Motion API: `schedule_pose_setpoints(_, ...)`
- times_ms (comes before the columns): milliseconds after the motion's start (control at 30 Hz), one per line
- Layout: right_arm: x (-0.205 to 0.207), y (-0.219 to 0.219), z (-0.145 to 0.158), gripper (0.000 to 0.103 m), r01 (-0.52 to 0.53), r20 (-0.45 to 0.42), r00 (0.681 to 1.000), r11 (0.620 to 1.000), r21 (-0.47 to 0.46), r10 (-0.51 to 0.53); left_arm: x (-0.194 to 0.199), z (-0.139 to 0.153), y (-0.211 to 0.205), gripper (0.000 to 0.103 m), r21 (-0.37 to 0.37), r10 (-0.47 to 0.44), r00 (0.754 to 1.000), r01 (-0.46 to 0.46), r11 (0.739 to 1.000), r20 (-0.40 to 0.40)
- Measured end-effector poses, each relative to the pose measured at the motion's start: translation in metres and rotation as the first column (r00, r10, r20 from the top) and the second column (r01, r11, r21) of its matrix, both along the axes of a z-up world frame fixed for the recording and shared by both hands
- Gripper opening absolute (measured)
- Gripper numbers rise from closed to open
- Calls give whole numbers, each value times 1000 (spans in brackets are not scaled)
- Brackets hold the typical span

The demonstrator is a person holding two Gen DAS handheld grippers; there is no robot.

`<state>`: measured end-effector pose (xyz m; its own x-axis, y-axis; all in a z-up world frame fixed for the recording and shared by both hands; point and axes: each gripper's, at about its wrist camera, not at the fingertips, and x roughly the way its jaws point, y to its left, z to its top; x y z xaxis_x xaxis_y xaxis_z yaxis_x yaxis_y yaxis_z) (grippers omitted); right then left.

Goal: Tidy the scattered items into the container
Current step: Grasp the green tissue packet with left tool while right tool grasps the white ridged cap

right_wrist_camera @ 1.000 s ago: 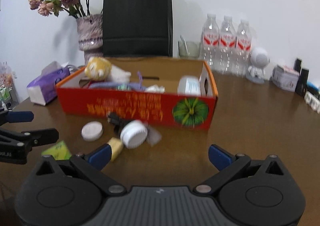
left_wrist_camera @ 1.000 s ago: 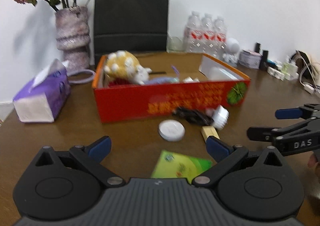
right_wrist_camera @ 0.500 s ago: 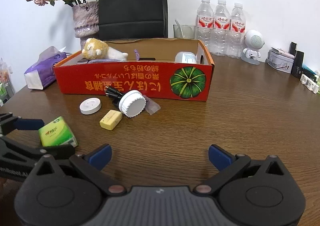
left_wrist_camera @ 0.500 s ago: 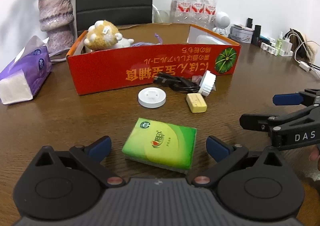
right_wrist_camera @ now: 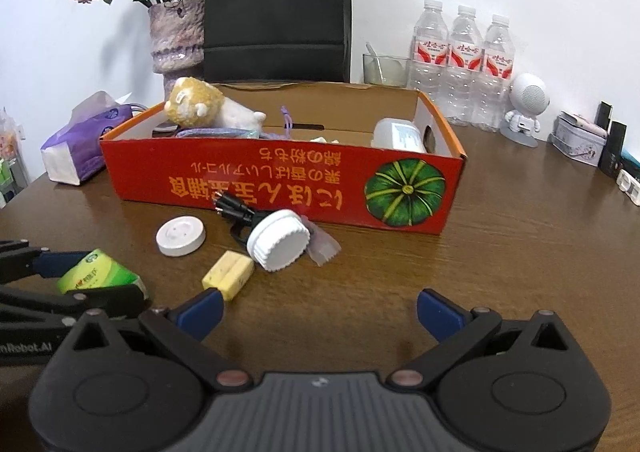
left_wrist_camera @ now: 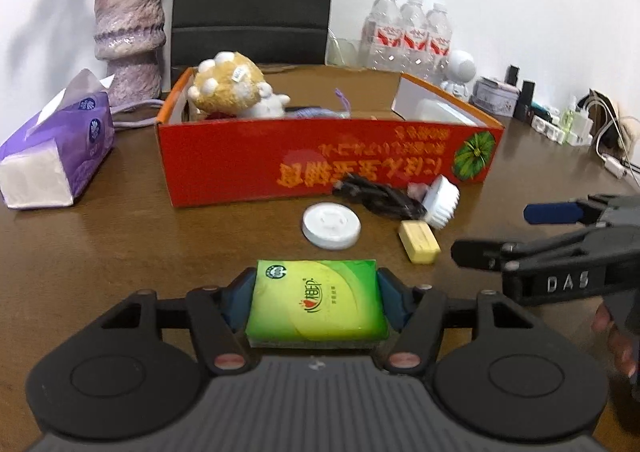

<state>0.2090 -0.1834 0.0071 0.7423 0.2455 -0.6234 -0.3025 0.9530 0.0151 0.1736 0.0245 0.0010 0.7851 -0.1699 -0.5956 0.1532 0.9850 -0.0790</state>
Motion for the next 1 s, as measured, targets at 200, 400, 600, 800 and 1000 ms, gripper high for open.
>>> schedule_pose_setpoints(200,16,13,2,103,-33,46,998,999,2,33,13,1,15,66,-60,45,999,-45,997,-4)
schedule_pose_setpoints(400,30,25,0,75,-71,81,994,997,1,71,11,1,19,66,-63,53,999,-52,997,13)
schedule_pose_setpoints(600,31,24,-2,40,-94,60,994,995,36,92,10,-3,19,66,-66,50,999,-49,997,6)
schedule_pose_setpoints(800,18,20,3,39,-107,93,990,993,51,102,6,-1,24,66,-78,71,997,-68,995,27)
schedule_pose_setpoints(1000,5,14,14,39,-107,114,989,991,78,98,0,11,26,65,-95,80,995,-74,993,56)
